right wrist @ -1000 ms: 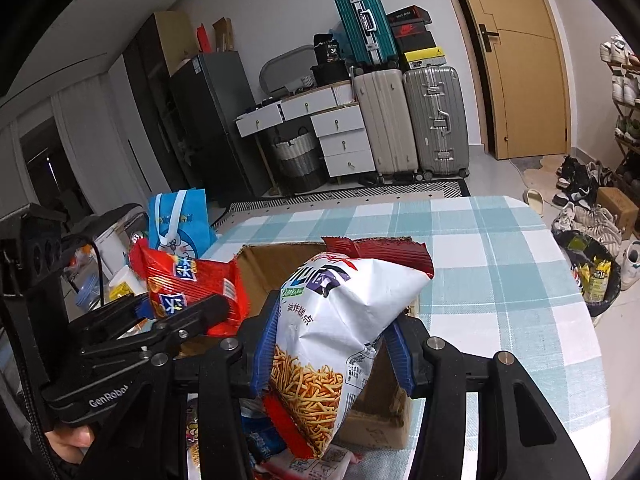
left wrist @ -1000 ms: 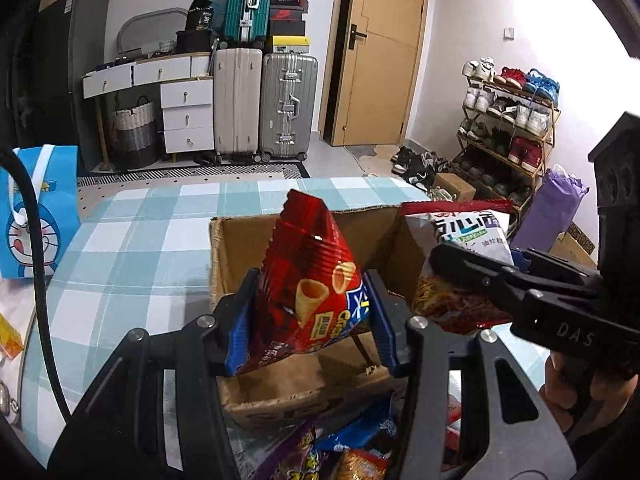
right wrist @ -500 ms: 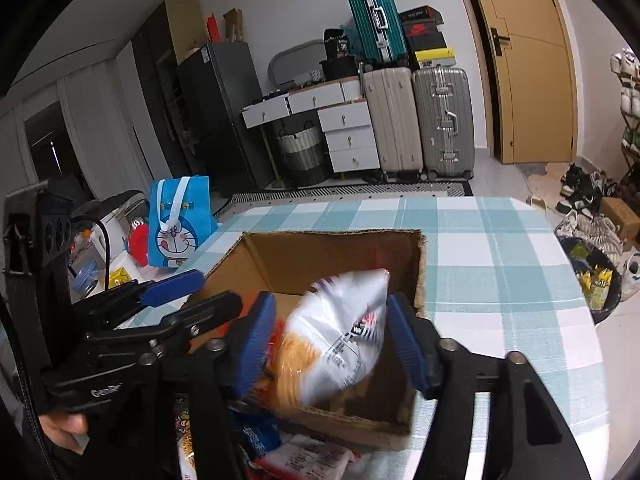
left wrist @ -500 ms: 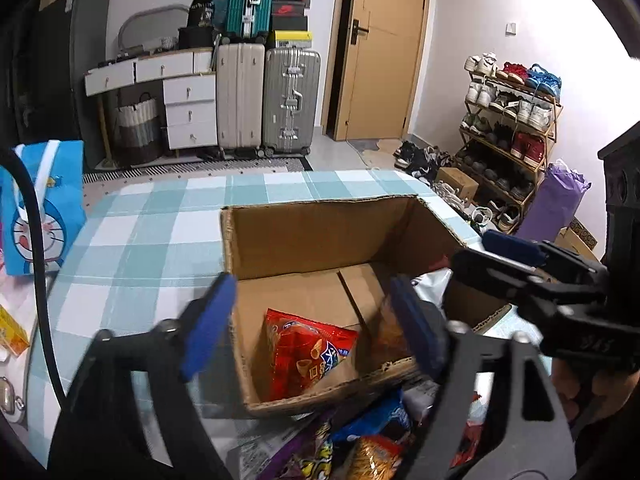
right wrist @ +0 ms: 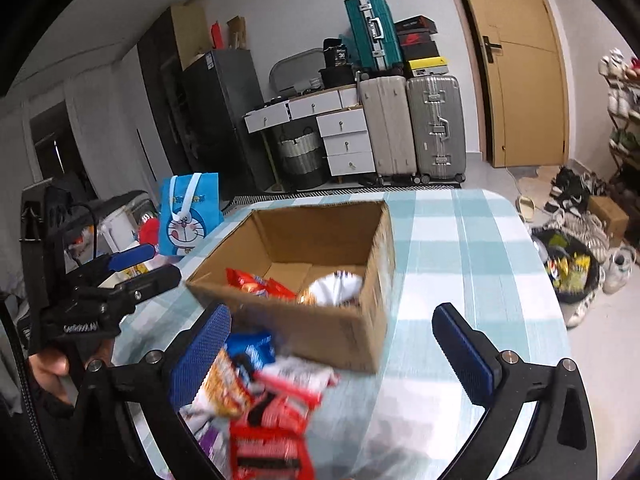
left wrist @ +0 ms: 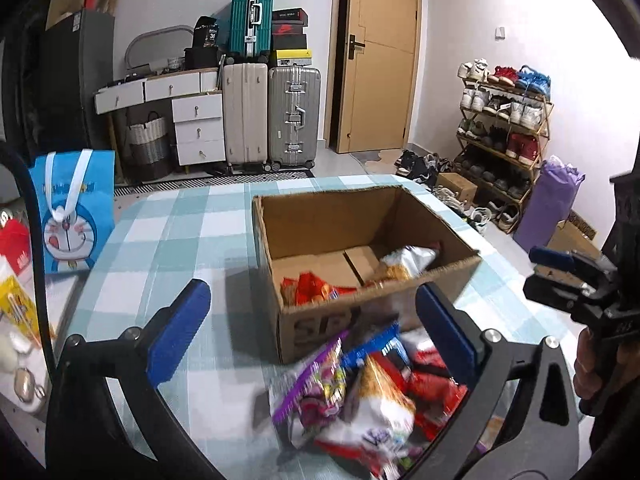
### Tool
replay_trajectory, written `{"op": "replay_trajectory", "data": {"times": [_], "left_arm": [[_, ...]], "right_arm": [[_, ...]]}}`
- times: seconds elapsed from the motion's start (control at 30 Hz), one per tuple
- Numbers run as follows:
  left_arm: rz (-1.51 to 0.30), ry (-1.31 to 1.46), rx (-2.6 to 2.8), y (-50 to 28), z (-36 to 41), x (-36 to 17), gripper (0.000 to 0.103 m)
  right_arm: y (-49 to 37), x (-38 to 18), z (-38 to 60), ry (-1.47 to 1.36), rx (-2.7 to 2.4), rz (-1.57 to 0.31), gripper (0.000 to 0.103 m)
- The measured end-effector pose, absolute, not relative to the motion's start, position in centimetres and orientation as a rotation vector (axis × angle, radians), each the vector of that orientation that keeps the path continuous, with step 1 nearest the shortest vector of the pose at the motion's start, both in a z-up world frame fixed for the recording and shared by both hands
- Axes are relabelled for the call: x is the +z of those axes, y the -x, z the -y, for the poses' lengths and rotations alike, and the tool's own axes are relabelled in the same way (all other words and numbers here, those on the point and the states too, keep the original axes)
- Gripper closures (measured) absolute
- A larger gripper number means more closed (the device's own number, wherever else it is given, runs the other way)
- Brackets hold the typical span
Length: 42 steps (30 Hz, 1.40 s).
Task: Organize snacks
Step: 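Move both tools back to the snack pile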
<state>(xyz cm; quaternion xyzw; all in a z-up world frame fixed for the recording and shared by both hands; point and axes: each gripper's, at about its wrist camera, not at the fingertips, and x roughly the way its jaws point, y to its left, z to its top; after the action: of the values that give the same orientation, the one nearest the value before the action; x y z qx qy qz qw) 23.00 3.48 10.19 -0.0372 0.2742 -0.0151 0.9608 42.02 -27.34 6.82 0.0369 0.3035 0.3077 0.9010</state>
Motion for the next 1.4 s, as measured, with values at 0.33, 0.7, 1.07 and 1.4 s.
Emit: {"op": "replay_trajectory", "data": {"times": [0.33, 0.7, 1.07, 1.4], "left_arm": [[-0.558, 0.080, -0.068, -16.6, -2.7, 9.2, 0.001], [-0.601, 0.052, -0.146, -12.1, -0.1, 7.5, 0.001], [-0.657, 0.032, -0.148, -10.6, 0.9, 5.9, 0.001], [-0.705, 0.066, -0.165, -11.3, 0.4, 4.8, 0.001]], "right_arm": [[-35.6, 4.6, 28.8, 0.020, 0.630, -0.671, 0.000], [-32.2, 3.2, 28.3, 0.103, 0.670, -0.725, 0.000], [-31.4, 0.6, 26.8, 0.225, 0.701, -0.829, 0.000], [-31.2, -0.7, 26.0, 0.257, 0.770, -0.877, 0.000]]}}
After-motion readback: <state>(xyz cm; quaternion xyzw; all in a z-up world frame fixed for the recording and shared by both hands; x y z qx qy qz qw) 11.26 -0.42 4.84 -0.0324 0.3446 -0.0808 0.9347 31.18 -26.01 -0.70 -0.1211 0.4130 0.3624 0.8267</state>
